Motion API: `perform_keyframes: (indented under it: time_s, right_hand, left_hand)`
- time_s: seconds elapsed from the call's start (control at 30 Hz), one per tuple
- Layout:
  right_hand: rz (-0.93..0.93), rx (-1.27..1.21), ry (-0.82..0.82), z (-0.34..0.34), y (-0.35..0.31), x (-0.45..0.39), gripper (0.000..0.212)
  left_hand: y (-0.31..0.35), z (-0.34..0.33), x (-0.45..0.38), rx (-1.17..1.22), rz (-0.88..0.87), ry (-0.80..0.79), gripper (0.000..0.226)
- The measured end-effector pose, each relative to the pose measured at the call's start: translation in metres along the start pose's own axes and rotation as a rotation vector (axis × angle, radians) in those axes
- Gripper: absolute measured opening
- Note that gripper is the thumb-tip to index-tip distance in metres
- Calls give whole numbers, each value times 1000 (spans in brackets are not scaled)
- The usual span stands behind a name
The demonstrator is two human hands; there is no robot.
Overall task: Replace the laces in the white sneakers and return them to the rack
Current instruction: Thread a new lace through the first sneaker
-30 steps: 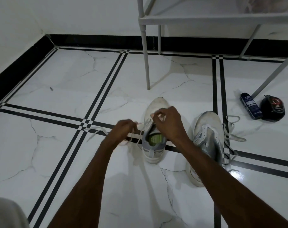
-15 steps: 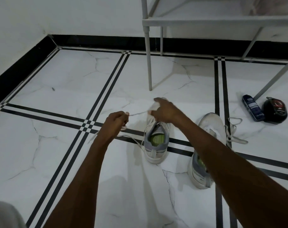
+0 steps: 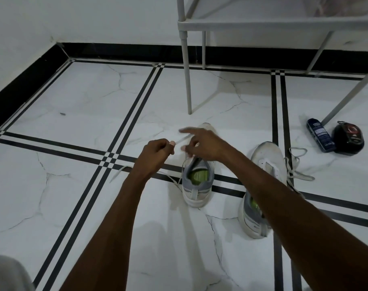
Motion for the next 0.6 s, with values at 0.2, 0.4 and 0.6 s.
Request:
perform_keyframes:
  time_s: [0.2,0.4,0.6]
  right_hand:
    - [-70,-77,347,17,13,-9,16]
    - [96,50,171,-2,-12,-2,23]
    - [102,19,262,-11,-9,0,19]
  left_hand:
    - [3,8,2,-23,6,48,37]
    - [16,7,1,-79,-90,100,30]
    - [12,13,2,108,-90,327,19]
Point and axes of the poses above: each hand's wrist, its own x-axis away from the middle knuckle, its own z-axis out of the back of the hand, y = z × x, the point moved 6 cm from there along -x, towards the middle knuckle, and after that the axes turned 6 degrees about -z, right-handed, at the moved point
